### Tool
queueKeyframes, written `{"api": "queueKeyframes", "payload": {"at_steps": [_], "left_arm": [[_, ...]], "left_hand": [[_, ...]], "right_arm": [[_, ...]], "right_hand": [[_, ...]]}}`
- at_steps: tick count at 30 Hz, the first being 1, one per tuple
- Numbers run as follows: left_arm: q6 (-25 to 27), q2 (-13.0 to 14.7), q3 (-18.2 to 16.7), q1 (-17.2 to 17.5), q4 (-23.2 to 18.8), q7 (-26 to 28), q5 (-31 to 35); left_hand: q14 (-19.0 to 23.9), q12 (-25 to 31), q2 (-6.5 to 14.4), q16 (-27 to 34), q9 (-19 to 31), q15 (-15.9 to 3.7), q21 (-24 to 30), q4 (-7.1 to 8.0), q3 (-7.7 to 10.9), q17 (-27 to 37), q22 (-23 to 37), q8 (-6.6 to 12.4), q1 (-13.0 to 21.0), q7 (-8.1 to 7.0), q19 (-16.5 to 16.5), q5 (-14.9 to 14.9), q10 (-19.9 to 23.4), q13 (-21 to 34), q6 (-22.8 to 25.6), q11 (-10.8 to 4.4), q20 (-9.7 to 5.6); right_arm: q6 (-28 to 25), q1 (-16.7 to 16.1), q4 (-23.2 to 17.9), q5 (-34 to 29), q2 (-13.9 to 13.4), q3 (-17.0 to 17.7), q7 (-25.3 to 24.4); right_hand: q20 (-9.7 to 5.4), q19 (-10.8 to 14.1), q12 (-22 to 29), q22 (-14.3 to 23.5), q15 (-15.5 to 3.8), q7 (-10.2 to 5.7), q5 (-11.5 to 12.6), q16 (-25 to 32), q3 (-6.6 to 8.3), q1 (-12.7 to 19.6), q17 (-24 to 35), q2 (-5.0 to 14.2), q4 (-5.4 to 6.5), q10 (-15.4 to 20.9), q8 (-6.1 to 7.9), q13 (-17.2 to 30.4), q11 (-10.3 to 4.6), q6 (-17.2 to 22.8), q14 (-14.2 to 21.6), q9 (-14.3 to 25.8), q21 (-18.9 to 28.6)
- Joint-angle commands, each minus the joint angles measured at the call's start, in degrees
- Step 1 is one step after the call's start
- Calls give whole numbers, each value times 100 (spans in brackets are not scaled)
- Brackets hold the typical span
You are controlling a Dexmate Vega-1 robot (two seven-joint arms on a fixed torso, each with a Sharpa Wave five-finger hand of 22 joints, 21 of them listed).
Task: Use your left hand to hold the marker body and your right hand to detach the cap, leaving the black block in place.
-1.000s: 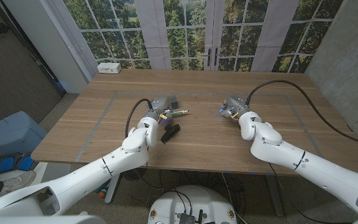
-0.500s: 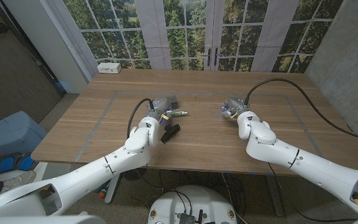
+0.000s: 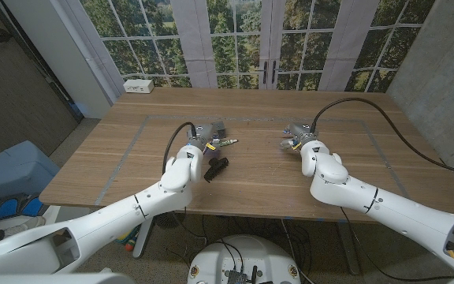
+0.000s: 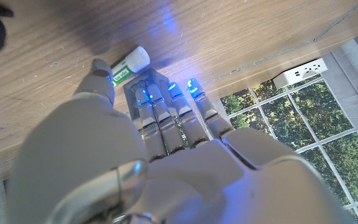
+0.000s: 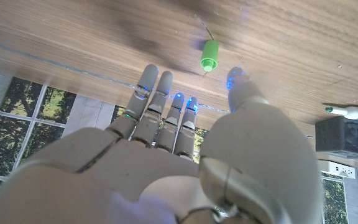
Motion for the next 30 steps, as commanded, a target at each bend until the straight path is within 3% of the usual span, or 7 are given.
{"api": "queueKeyframes", "payload": {"at_steps": [1,5,10,15,18,26,30], "left_arm": [[-207,93,-215,161,-169,143,-162],[-564,118,-510,427,-232,736,-430],[-1344,155,-978,844,-259,1764,-903],[-2037,158,-1300,1075,-188,2317,-1361],[-2484,152,-1498,1201,-126,2560,-1700],[-3279,143,-1845,1365,5,2689,-2435],[-3822,145,-2026,1431,128,2696,-2881]], "left_hand": [[-299,14,13,10,-87,-592,-104,56,-104,-33,11,-84,-316,-51,-110,-101,-434,-127,-522,125,40],[-569,38,89,-6,-173,-469,-198,141,-129,-68,8,-108,-606,-22,-157,-128,-737,-232,-993,229,106],[-636,73,202,19,-218,-429,-250,229,-128,-74,8,-91,-807,-38,-183,-132,-815,-284,-1175,298,128],[-698,135,656,71,-281,-345,-326,461,-34,-68,17,-32,-1189,54,-214,-117,-857,-369,-1280,404,206],[-867,102,857,31,-328,-259,-400,557,23,-96,17,-58,-1412,4,-278,-125,-1059,-436,-1490,490,229],[-1539,32,1165,-62,-446,-107,-673,656,342,-196,6,-94,-1786,45,-588,-145,-1868,-671,-2155,598,150],[-1781,12,1216,-45,-483,-25,-789,743,615,-223,3,-89,-1948,9,-681,-149,-2359,-806,-2442,538,64]], "right_arm": [[288,-256,-154,377,-89,343,-377],[801,-552,-181,698,-135,704,-808],[1512,-901,-152,1143,-162,1161,-1294],[1955,-1087,-72,1290,-148,1357,-1650],[2301,-1254,-50,1508,-152,1561,-1834],[2854,-1518,-25,1887,-169,1880,-2023],[3368,-1685,67,2169,-174,2096,-2165]], "right_hand": [[92,-69,31,3,-516,39,54,-51,-138,-335,-50,16,122,-115,-26,-38,29,-123,-153,-3,-117],[150,-165,60,8,-396,115,35,-70,-242,-767,-90,201,339,-199,-8,-93,85,-211,-318,-12,-268],[185,-258,80,10,-288,197,9,-83,-336,-1195,-146,394,545,-265,4,-149,178,-288,-442,-19,-422],[166,-340,92,8,-190,243,36,-132,-383,-1458,-200,518,664,-289,6,-187,264,-348,-596,-24,-536],[122,-495,52,1,-157,262,65,-210,-409,-1678,-274,629,752,-454,3,-231,283,-409,-804,-31,-686],[-53,-586,21,-12,-117,289,101,-349,-373,-1840,-457,749,772,-697,-14,-319,272,-557,-1109,-45,-881],[-231,-659,1,-23,-116,255,108,-429,-316,-1927,-602,868,779,-878,-38,-399,236,-693,-1341,-55,-1035]]}}
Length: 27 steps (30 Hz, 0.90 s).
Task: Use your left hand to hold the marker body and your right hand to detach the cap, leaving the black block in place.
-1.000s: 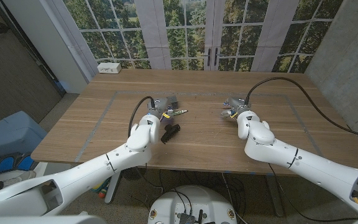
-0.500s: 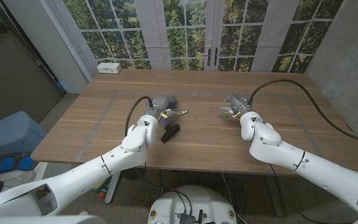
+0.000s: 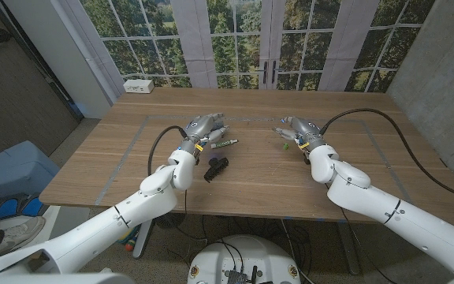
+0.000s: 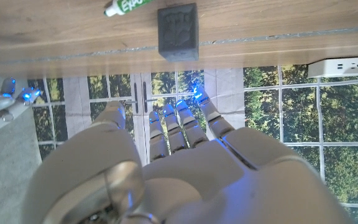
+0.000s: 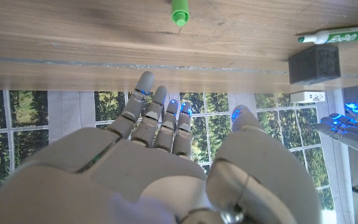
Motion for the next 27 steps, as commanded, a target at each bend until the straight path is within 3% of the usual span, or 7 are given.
{"api": "queueKeyframes", "payload": {"at_steps": [1,4,7,17,27], "left_arm": [[-1829,28,-632,318,305,440,-1443],[-2034,0,-689,342,373,463,-1572],[-2376,-20,-761,363,487,448,-1784],[-3454,-140,-996,404,917,245,-2538],[-4600,-405,-1159,356,1525,-167,-3392]], "left_hand": [[-213,-14,33,-5,-19,-75,-95,89,242,-18,2,-13,-160,-29,-80,-14,-412,-106,-244,-25,-87],[-499,4,41,-14,-38,-88,-201,246,476,-30,-3,-28,-368,56,-165,6,-733,-211,-538,-77,-162],[-814,-3,38,-40,-47,-73,-292,387,615,-37,-7,-13,-560,92,-248,22,-981,-266,-681,-82,-246],[-1134,16,72,-24,-58,-45,-442,687,812,-41,-10,-8,-914,198,-399,79,-1271,-313,-946,-140,-388],[-1232,40,114,2,-62,-66,-533,918,985,-42,-11,35,-1138,226,-501,152,-1335,-332,-902,-147,-524]], "right_arm": [[1370,-595,177,825,-31,758,-489],[1694,-686,256,1002,-11,883,-555],[2158,-799,386,1318,21,1056,-564],[3526,-1072,860,2119,227,1441,-539],[4822,-1259,1371,3223,592,1739,-85]], "right_hand": [[-169,0,-30,2,-150,-43,22,-59,81,-46,-112,169,7,-152,-47,-58,-5,-140,-194,0,-124],[-203,-69,-24,-3,-178,-76,8,-76,114,-153,-230,270,35,-246,-75,-138,1,-310,-336,-14,-259],[-308,-169,-29,-3,-268,-83,-23,-87,142,-320,-367,407,99,-371,-85,-246,-98,-488,-529,-33,-428],[-473,-270,-31,-6,-347,28,-57,-94,249,-642,-629,728,289,-584,-71,-467,-275,-685,-896,-73,-714],[-541,-299,-18,-6,-390,20,-29,-88,294,-784,-724,789,406,-627,-61,-557,-318,-718,-1020,-88,-815]]}}
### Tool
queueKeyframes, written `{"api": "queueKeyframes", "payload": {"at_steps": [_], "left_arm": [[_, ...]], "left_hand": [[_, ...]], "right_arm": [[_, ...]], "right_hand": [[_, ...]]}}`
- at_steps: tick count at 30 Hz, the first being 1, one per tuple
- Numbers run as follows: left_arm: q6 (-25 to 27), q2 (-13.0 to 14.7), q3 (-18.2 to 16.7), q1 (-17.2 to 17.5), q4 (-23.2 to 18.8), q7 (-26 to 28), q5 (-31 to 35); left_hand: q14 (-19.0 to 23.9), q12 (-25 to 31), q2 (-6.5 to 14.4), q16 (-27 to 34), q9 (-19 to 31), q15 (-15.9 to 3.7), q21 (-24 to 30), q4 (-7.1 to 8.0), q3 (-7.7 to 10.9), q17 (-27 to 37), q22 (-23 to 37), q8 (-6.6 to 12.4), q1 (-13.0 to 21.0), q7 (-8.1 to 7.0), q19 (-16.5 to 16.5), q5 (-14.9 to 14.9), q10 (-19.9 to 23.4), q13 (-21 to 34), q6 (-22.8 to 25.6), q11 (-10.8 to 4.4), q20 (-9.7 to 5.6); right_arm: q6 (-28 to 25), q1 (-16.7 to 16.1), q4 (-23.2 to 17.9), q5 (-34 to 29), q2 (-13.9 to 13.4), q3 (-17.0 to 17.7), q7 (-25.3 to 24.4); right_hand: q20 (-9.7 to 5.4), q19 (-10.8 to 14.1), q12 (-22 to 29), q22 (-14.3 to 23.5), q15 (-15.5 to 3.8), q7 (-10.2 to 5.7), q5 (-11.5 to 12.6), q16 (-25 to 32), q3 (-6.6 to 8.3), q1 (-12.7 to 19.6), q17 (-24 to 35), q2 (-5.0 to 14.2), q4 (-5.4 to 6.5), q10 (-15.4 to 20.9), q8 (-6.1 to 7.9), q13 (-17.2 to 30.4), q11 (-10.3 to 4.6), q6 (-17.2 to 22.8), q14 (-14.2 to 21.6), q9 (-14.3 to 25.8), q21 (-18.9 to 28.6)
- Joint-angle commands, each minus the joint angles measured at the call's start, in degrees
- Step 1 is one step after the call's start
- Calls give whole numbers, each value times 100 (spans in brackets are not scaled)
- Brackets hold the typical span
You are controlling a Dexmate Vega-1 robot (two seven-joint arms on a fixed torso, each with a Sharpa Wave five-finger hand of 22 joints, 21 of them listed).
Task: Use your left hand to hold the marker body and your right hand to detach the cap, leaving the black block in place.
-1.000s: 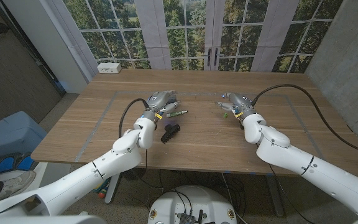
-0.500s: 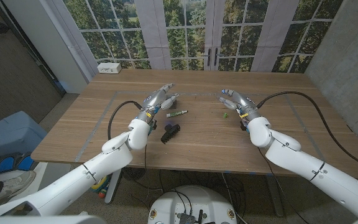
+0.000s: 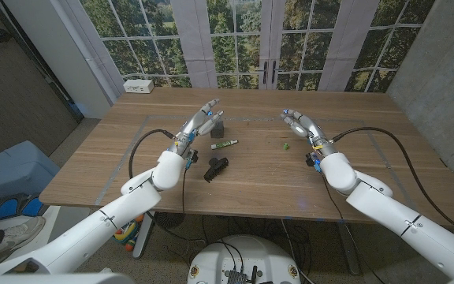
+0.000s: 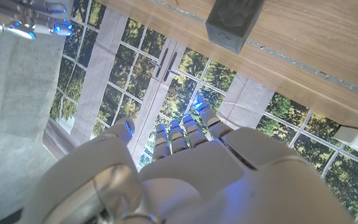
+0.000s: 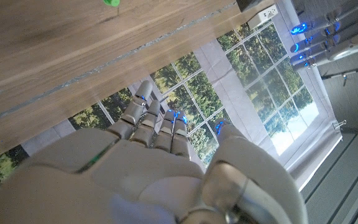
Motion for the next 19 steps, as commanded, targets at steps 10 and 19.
{"api": "queueKeyframes", "payload": {"at_steps": [10,19], "left_arm": [[-2167,-500,-365,-40,1137,-996,-1945],[-2325,-680,-516,66,1250,-1202,-2461]], "left_hand": [[-137,38,-28,24,8,-102,-62,148,155,1,11,15,-199,27,-49,80,-112,-3,-64,3,-166],[-116,57,-35,44,5,-120,-73,157,234,-7,5,33,-265,53,-3,100,-93,-8,-29,9,-190]], "right_arm": [[2402,-479,888,1659,764,567,548],[3415,-670,1251,2474,1203,798,927]], "right_hand": [[-439,40,38,16,-468,12,37,31,44,-198,-109,-39,149,14,55,-95,52,43,-62,-8,-120],[-471,117,73,13,-471,10,56,65,70,-311,-214,-52,222,110,90,-174,57,140,-3,-18,-184]]}}
